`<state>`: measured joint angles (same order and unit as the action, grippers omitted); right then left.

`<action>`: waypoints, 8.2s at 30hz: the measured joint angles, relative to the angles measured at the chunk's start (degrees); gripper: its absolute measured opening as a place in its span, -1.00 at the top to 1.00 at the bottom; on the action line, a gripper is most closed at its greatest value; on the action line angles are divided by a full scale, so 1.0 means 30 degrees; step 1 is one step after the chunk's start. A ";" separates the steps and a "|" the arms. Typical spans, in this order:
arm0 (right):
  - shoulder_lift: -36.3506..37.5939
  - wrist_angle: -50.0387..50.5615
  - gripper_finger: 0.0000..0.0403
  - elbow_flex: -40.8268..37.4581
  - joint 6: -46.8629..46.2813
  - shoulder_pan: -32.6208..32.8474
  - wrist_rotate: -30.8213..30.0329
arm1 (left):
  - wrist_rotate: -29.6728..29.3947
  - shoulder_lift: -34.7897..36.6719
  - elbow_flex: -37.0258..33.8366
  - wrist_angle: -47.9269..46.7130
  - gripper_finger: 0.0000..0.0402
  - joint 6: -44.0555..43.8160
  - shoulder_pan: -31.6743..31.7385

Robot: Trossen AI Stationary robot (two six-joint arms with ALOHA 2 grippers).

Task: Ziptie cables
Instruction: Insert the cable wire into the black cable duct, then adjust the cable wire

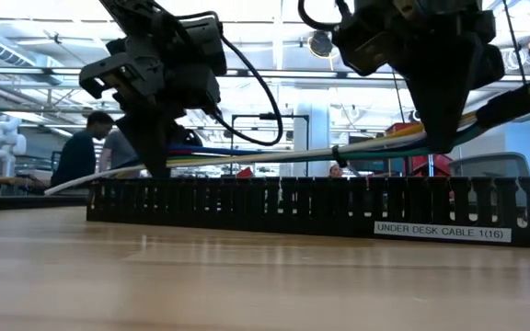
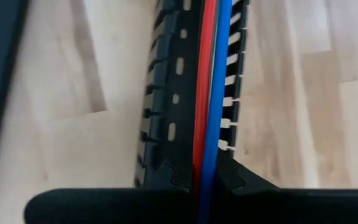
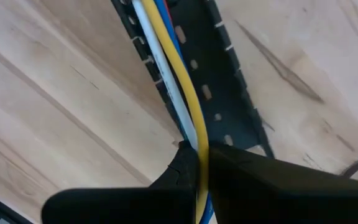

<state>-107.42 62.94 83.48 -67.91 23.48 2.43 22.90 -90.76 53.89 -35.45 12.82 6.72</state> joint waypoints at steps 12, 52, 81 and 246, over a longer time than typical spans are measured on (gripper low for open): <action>-0.0117 0.0203 0.98 0.0000 0.1893 -0.1193 0.0527 | -0.1233 0.0000 -0.0015 -0.0254 0.90 -0.0140 0.0000; 0.0019 -0.2934 0.11 -0.2492 0.4221 -0.1381 0.1801 | -0.1459 0.0000 -0.0051 -0.0580 0.90 -0.0157 -0.0109; 0.0456 -0.3813 0.10 -0.2397 0.5532 -0.1170 0.0654 | -0.0803 0.0007 0.1038 -0.3647 0.11 0.0007 -0.0251; 0.3271 0.0168 1.00 -0.2433 -0.0508 0.0292 -0.9797 | -2.2169 0.1216 -0.5300 -0.1990 1.00 -3.4473 -0.6964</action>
<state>-97.60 63.45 76.18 -69.43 24.35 -26.96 -43.61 -87.11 37.99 -41.42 -90.60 -14.17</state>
